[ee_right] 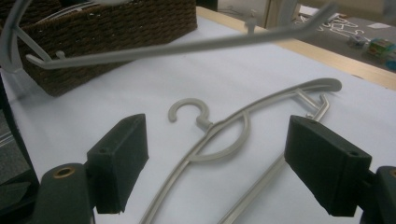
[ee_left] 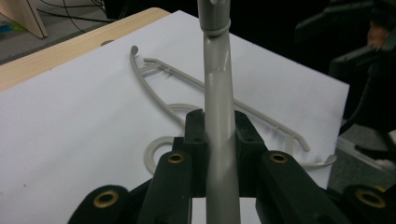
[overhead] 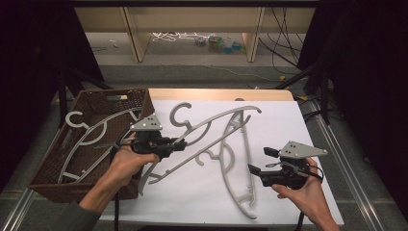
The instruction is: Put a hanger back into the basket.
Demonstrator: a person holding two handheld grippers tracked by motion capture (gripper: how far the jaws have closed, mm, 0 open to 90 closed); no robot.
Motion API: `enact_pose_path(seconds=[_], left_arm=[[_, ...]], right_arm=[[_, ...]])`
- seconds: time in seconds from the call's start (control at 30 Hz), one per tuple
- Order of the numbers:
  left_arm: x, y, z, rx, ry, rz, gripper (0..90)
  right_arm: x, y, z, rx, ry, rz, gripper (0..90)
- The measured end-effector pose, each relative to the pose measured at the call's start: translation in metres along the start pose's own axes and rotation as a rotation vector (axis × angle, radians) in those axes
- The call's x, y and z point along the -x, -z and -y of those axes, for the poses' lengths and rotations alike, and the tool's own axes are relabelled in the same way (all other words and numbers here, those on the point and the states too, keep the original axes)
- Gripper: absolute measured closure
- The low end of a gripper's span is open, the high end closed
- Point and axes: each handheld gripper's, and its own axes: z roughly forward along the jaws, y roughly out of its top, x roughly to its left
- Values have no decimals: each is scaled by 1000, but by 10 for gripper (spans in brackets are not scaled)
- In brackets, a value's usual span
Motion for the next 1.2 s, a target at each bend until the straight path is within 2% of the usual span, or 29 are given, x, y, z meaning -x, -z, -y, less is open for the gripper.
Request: enact_pose_path(seconds=[0.03, 0.07, 0.1, 0.13, 0.17, 0.2, 0.23, 0.27, 0.3, 0.33, 0.37, 0.4, 0.43, 0.47, 0.53, 0.63, 0.8, 0.97, 1.07, 1.1, 1.2], left_arm=[[0, 0, 0, 0, 0, 0, 791], [-2, 6, -2, 19, 32, 7, 792], [-2, 6, -2, 19, 32, 7, 791], [-6, 13, -3, 20, 65, 19, 791], [-6, 13, -3, 20, 65, 19, 791], [-10, 21, -4, 35, 104, 32, 791], [-10, 21, -4, 35, 104, 32, 791], [-16, 30, -6, 45, 131, 27, 791], [-16, 30, -6, 45, 131, 27, 791], [-20, 40, -7, 48, 138, 8, 791], [-20, 40, -7, 48, 138, 8, 791], [-24, 52, -8, 63, 147, -2, 791], [-25, 56, -9, 69, 153, -4, 791], [-28, 64, -9, 78, 151, -18, 791], [-33, 77, -10, 97, 141, -56, 791], [-37, 93, -11, 106, 179, -62, 791], [-54, 121, -7, 128, 181, -135, 791], [-75, 143, 0, 147, 209, -207, 791], [-87, 154, 4, 161, 213, -228, 791], [-87, 154, 4, 161, 213, -228, 791], [-101, 165, 9, 147, 196, -274, 791]], right_arm=[[0, 0, 0, 0, 0, 0, 223], [-1, 1, 2, -7, 8, 2, 221], [-1, 1, 2, -7, 8, 2, 221], [-1, 1, 4, 7, 12, 14, 216], [-2, 2, 5, 7, 8, 15, 212], [-2, 2, 6, 18, 6, 20, 206], [-2, 2, 6, 18, 6, 20, 206], [-2, 2, 8, 27, -3, 25, 202], [-2, 2, 8, 27, -3, 25, 202], [-3, 3, 11, 20, -3, 21, 202], [-3, 3, 11, 20, -3, 21, 202], [-4, 2, 13, 17, -4, 14, 202], [-4, 1, 15, 19, -1, 11, 202], [-5, 2, 15, -3, -3, 16, 202], [-4, -1, 18, 5, -3, 11, 202], [-4, -2, 19, -2, -7, 7, 199], [-8, -2, 19, 10, 2, 0, 200], [-11, -3, 21, 27, -3, 4, 194], [-12, -5, 23, 15, -2, -3, 193], [-12, -5, 23, 15, -2, -3, 193], [-13, -6, 24, 10, 2, -5, 193]])
